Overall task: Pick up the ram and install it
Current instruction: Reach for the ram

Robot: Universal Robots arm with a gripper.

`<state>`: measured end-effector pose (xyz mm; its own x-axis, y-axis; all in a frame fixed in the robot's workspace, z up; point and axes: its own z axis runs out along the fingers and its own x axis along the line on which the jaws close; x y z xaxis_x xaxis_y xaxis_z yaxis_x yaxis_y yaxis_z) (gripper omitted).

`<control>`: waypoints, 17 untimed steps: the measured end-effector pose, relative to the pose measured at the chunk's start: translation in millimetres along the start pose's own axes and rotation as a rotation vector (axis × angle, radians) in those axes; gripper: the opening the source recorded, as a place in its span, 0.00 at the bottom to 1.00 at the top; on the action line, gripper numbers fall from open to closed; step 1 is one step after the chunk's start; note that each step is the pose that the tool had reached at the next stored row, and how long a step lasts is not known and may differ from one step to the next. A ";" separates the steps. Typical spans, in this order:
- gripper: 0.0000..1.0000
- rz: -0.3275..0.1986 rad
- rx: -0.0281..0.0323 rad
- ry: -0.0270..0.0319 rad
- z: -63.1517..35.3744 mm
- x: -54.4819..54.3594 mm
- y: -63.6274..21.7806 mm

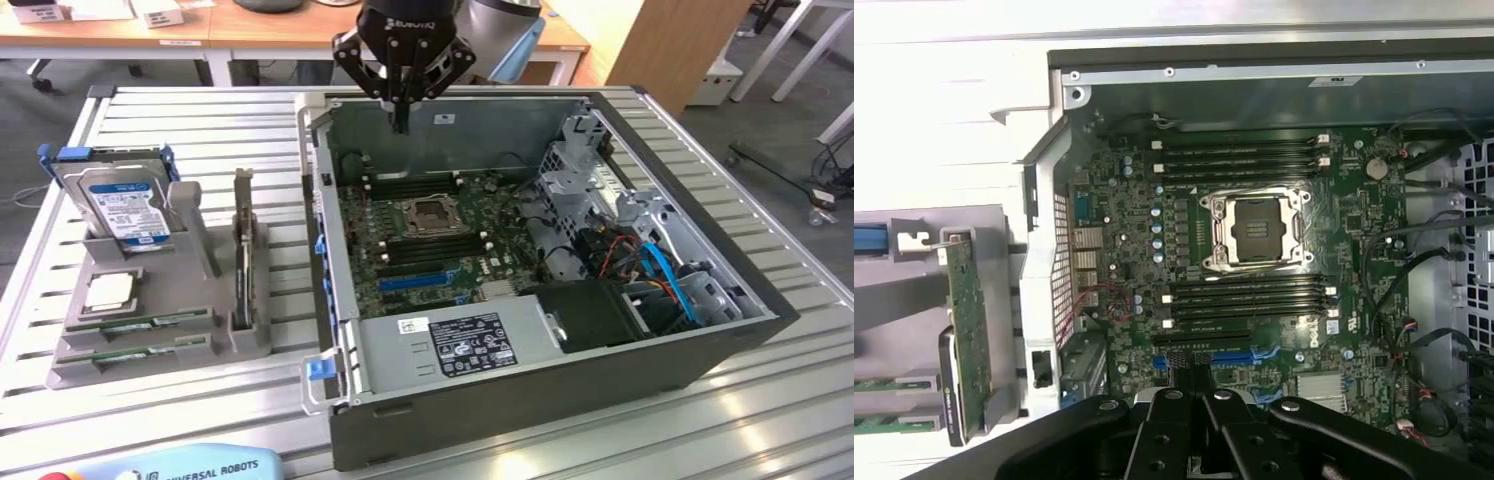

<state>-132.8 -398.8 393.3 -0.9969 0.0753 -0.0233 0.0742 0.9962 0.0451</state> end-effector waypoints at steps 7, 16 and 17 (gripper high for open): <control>0.10 0.000 0.0000 0.0000 -0.3 10.8 -0.7; 0.10 0.000 0.0000 0.0000 -0.7 28.6 -1.5; 0.10 0.000 0.0000 0.0000 -0.8 30.7 -1.6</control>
<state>-163.6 -398.1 393.3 -0.9969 0.0754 -0.0233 0.0743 0.9962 0.0451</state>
